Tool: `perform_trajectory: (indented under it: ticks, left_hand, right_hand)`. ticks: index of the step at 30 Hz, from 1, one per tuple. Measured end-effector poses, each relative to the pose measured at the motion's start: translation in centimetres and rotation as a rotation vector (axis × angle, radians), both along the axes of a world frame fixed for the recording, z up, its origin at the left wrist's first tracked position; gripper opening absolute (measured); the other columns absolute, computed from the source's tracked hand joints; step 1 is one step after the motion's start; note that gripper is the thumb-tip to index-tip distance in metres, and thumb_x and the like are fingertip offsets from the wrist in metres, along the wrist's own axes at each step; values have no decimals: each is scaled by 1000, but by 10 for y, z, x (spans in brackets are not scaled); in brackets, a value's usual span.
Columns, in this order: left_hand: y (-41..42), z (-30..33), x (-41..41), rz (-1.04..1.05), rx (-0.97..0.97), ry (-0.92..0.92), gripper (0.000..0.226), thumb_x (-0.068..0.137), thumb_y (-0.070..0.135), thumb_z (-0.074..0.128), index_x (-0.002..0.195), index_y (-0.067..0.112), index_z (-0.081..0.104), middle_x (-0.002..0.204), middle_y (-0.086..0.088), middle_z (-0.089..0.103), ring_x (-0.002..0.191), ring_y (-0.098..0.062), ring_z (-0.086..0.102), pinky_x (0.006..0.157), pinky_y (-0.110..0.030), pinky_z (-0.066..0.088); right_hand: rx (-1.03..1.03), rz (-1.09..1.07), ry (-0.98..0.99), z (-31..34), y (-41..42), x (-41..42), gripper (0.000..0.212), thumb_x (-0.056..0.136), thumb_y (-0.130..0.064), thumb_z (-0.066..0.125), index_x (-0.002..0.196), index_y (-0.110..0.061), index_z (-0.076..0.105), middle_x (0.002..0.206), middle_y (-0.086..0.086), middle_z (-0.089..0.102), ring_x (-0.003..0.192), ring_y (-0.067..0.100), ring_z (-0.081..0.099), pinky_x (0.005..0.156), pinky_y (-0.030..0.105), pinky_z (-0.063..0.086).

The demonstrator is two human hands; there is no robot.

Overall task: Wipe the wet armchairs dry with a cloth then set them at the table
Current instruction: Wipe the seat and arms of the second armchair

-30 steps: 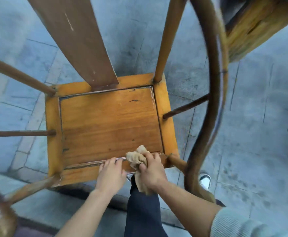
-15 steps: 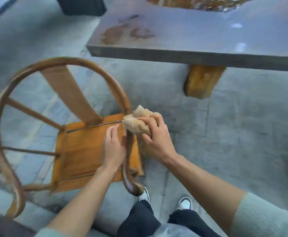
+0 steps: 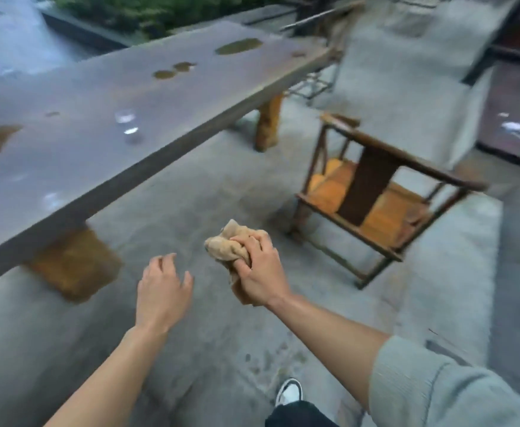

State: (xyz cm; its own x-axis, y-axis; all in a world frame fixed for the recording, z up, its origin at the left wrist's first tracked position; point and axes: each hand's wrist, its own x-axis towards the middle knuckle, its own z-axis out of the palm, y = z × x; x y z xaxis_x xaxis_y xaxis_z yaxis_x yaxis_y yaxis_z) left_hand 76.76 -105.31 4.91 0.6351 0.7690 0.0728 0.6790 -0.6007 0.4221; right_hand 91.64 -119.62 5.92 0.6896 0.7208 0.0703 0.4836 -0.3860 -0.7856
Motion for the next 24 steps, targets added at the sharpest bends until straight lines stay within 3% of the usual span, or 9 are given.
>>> perform_trajectory:
  ticks: [8,12,15,17,19,22,24]
  left_hand:
    - [-84,15,315,-548,104,-52,48,88,21,66,130,1,55,124,-22,55,114,-43,52,97,-49,44]
    - [-129,18,444,-697,137,-54,47,90,26,63,130,4,54,130,-17,53,122,-37,49,105,-48,41]
    - [-160,30,531,-782,173,-112,42,90,25,61,127,5,56,131,-16,54,123,-36,48,106,-48,39]
    - [-187,40,593,-873,185,-184,39,90,24,58,125,5,58,128,-14,56,122,-34,49,107,-49,39]
    - [-213,46,638,-1007,222,-235,37,90,26,52,120,6,61,123,-13,59,119,-30,50,107,-48,39]
    - [-249,45,703,-1127,154,-256,35,91,27,49,118,8,62,120,-10,60,118,-26,51,107,-44,40]
    - [-268,40,746,-1120,54,-238,32,93,25,52,120,11,61,120,-7,59,117,-25,51,105,-41,40]
  right_hand:
    - [86,-620,-10,-17,-154,238,38,88,-31,59,126,-27,64,130,1,45,125,20,49,115,36,35]
    - [98,-718,-131,-14,-206,342,38,89,-31,58,128,-32,60,134,-5,41,132,15,42,116,40,34]
    - [95,-736,-303,12,-236,414,44,86,-33,59,130,-34,57,141,-7,37,141,15,35,118,34,29]
    - [25,-829,-416,30,-261,470,45,85,-32,62,130,-32,58,142,-3,37,139,16,36,115,29,27]
    - [-57,-967,-447,42,-283,510,43,87,-35,60,130,-32,58,142,1,38,130,20,41,108,32,32]
    - [-166,-1148,-346,37,-318,565,38,90,-37,55,128,-34,60,143,2,38,122,29,45,106,47,36]
    - [-344,-1196,-203,23,-341,598,35,95,-38,54,130,-35,58,149,3,33,123,37,41,107,51,34]
